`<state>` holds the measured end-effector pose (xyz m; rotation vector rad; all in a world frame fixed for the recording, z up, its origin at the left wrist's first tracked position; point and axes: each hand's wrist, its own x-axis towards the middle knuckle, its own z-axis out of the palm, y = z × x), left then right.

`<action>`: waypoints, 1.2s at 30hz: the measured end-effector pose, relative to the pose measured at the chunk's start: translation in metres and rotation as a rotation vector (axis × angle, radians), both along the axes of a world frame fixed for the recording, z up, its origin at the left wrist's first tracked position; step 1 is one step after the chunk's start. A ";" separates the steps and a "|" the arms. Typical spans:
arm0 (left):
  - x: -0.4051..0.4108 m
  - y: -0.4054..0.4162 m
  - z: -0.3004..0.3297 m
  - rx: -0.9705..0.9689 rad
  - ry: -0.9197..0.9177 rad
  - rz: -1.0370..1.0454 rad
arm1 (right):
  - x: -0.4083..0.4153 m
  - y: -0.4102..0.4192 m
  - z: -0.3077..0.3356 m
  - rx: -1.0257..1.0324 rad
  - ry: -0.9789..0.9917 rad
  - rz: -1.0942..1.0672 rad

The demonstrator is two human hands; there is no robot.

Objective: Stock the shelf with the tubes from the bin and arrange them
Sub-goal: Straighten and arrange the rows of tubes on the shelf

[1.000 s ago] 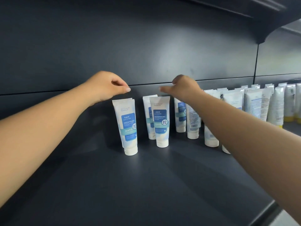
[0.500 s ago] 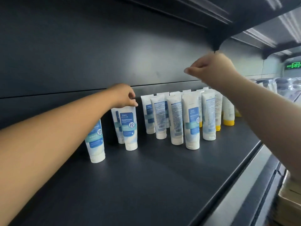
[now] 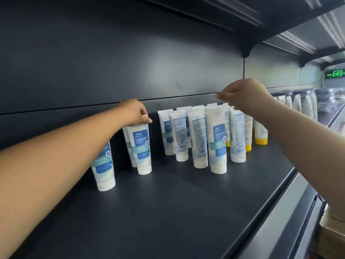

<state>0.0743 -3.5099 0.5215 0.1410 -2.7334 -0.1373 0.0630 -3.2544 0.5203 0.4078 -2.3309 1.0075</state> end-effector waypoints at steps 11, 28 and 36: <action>0.030 0.097 0.008 0.313 0.307 -0.432 | -0.023 0.032 -0.018 -0.295 0.046 -0.054; -0.002 0.141 -0.001 0.313 0.077 -0.348 | -0.049 0.028 -0.052 -0.013 -0.071 -0.037; 0.035 0.117 0.021 0.416 -0.017 -0.374 | -0.033 0.027 -0.039 -0.256 -0.069 0.110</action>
